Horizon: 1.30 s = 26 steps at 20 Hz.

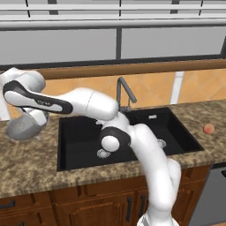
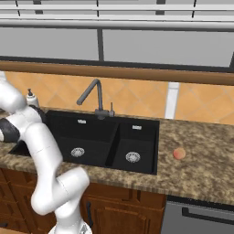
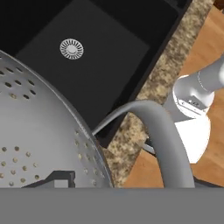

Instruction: Put the colander in the sink, put the peach in the colander, and turn on the sink faucet and pour water over the colander.

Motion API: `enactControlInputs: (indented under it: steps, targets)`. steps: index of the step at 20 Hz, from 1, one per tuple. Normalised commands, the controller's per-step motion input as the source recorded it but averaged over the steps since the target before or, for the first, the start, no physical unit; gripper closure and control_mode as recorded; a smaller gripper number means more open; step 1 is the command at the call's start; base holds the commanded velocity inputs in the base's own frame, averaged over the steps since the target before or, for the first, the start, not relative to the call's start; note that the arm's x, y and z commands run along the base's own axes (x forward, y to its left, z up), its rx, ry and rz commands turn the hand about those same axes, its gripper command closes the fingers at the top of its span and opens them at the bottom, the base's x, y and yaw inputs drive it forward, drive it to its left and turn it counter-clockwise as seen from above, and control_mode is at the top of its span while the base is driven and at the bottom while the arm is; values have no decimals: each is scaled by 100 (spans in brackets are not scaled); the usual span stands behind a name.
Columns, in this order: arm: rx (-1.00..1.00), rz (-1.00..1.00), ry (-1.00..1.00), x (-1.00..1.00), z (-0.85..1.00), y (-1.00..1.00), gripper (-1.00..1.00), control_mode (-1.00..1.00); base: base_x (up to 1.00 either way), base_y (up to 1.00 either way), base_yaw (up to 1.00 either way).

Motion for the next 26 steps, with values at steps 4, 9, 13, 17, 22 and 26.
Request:
enactControlInputs:
  steps: [4,9,13,17,22,26]
  targets:
    - [10,-11,-18,-57,-18,-83,100,-100,0,0,0]
    - [19,-5,-29,-51,-31,-85,100,-100,0,0,0]
    - [30,-15,-11,-35,-3,-81,100,-100,0,0,0]
    - [16,-37,10,-1,1,-70,100,-100,0,0,0]
    - [7,-46,27,10,8,-50,100,-100,0,0,0]
    - [0,-44,19,0,-6,-39,100,-100,0,0,0]
